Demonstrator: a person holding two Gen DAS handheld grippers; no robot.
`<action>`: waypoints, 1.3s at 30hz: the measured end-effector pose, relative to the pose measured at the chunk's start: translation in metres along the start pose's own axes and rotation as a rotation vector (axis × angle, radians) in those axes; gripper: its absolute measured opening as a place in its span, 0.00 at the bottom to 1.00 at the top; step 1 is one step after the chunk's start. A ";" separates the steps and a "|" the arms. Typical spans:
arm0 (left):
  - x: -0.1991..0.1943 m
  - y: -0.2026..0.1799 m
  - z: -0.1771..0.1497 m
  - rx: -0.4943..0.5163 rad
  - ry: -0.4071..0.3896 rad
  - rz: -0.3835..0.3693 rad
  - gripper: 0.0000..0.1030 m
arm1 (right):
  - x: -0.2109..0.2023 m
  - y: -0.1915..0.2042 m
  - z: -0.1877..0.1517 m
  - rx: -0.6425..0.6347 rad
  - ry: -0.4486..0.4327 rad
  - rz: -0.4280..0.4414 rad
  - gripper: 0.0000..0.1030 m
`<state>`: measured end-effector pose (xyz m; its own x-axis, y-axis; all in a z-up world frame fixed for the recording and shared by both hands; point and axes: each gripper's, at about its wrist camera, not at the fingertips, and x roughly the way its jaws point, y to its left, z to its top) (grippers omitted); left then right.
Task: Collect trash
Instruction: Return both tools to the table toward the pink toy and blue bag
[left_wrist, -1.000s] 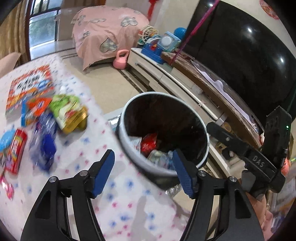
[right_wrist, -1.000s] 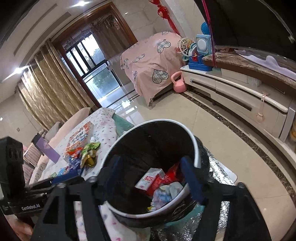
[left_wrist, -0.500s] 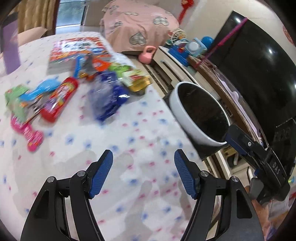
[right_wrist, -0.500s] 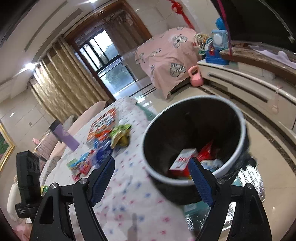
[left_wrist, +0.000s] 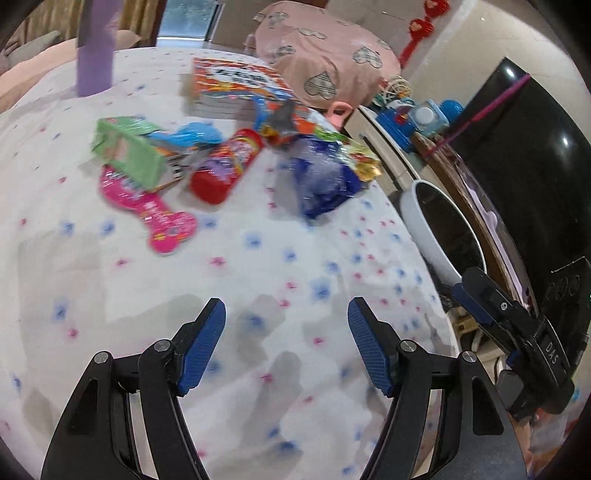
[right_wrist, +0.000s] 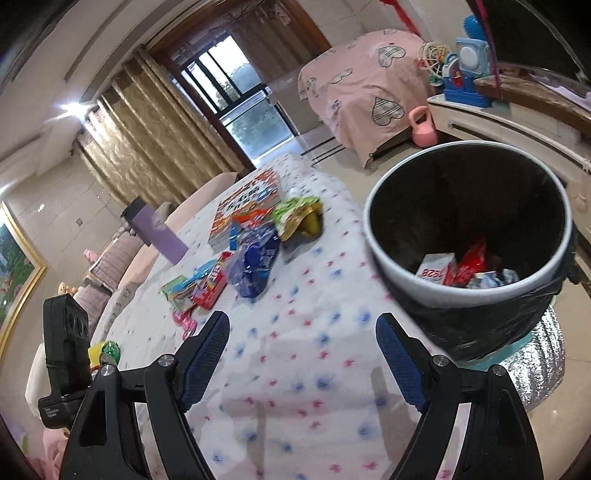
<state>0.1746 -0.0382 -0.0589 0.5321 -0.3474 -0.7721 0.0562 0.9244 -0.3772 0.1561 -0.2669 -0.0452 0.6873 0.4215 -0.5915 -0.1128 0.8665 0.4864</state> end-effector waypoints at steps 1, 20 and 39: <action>-0.001 0.004 0.000 -0.009 -0.002 0.005 0.68 | 0.002 0.002 0.000 -0.004 0.004 0.003 0.81; -0.009 0.079 0.029 -0.146 -0.038 0.061 0.69 | 0.054 0.046 0.010 -0.067 0.066 0.050 0.81; 0.026 0.064 0.049 0.040 -0.084 0.305 0.19 | 0.130 0.061 0.035 -0.116 0.126 0.015 0.42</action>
<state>0.2332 0.0195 -0.0779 0.5971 -0.0402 -0.8011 -0.0849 0.9900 -0.1130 0.2638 -0.1682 -0.0698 0.5902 0.4588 -0.6642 -0.2095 0.8817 0.4228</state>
